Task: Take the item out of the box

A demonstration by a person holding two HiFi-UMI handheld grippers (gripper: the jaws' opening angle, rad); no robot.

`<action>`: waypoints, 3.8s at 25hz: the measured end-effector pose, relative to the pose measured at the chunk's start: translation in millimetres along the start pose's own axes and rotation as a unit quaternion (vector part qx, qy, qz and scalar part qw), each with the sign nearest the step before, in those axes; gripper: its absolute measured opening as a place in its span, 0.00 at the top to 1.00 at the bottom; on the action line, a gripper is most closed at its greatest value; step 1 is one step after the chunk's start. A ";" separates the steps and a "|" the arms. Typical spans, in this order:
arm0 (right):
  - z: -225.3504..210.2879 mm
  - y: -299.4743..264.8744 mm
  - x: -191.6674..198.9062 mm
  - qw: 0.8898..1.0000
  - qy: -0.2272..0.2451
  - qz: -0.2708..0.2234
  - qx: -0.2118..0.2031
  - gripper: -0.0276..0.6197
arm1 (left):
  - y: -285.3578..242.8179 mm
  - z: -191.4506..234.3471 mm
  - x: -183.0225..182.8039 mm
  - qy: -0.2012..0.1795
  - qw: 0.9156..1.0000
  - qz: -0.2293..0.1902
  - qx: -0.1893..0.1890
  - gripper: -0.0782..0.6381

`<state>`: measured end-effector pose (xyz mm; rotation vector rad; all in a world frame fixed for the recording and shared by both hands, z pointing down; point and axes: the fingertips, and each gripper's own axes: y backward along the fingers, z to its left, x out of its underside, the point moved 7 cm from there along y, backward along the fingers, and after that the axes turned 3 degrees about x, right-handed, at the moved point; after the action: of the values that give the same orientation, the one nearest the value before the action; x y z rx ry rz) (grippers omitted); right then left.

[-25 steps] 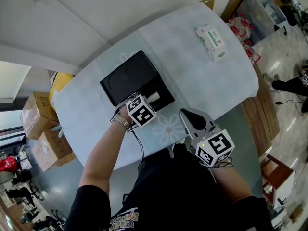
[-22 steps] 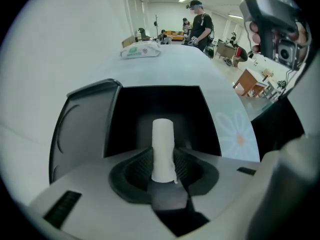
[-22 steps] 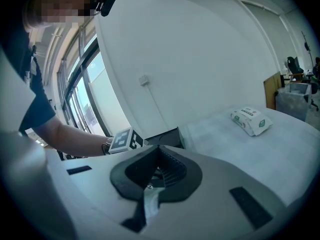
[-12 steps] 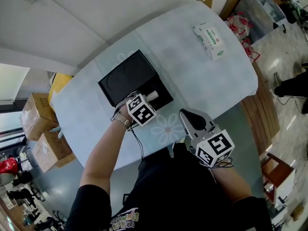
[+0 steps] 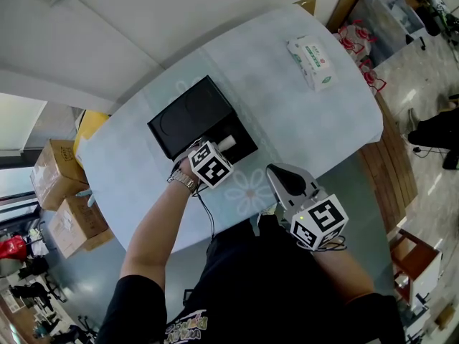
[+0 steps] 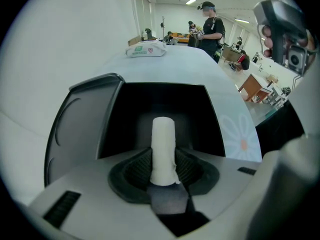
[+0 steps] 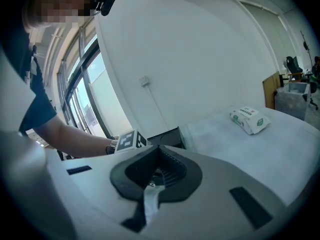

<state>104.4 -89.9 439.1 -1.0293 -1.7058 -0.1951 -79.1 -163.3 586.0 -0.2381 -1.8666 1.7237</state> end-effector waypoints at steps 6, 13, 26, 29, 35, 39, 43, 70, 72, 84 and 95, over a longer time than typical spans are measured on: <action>0.5 9.8 -0.6 1.000 0.006 -0.006 0.001 0.94 | 3.5 -1.6 0.8 0.028 0.999 -0.013 -0.014 0.70; 3.8 23.9 -1.4 1.000 0.016 -0.013 -0.002 0.94 | 24.2 -7.0 -5.0 0.054 0.997 -0.048 -0.039 0.70; 10.3 58.0 -6.9 0.998 0.048 -0.036 -0.018 0.94 | 96.3 -44.7 -19.4 0.090 0.977 -0.159 -0.112 0.70; 15.1 64.7 -8.4 0.997 0.056 -0.039 -0.025 0.94 | 118.3 -58.8 -19.6 0.113 0.965 -0.199 -0.125 0.70; 26.7 67.1 -13.3 0.996 0.067 -0.045 -0.045 0.94 | 165.4 -88.7 -12.1 0.194 0.927 -0.301 -0.112 0.70; 40.1 61.2 -17.8 0.994 0.072 -0.047 -0.062 0.94 | 197.7 -109.5 4.5 0.218 0.906 -0.340 -0.127 0.70; 58.4 53.6 -21.2 0.993 0.082 -0.048 -0.077 0.94 | 228.5 -130.7 21.2 0.227 0.890 -0.371 -0.139 0.70; 231.7 70.8 37.4 0.990 0.126 -0.063 -0.024 0.94 | 295.2 -218.6 178.9 0.210 0.850 -0.475 -0.085 0.70; 238.4 74.5 45.0 0.990 0.124 -0.065 -0.016 0.94 | 294.5 -224.4 187.0 0.203 0.850 -0.480 -0.082 0.70; 270.3 98.0 76.2 0.991 0.117 -0.072 0.006 0.94 | 297.0 -254.2 217.4 0.187 0.847 -0.493 -0.067 0.70; 285.7 104.8 85.0 0.991 0.114 -0.072 0.004 0.94 | 304.4 -269.7 225.0 0.176 0.847 -0.498 -0.060 0.70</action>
<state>-25.8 186.6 358.7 -0.8446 -1.5701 -0.3843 -197.9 224.6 359.1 0.3179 -1.3998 0.7724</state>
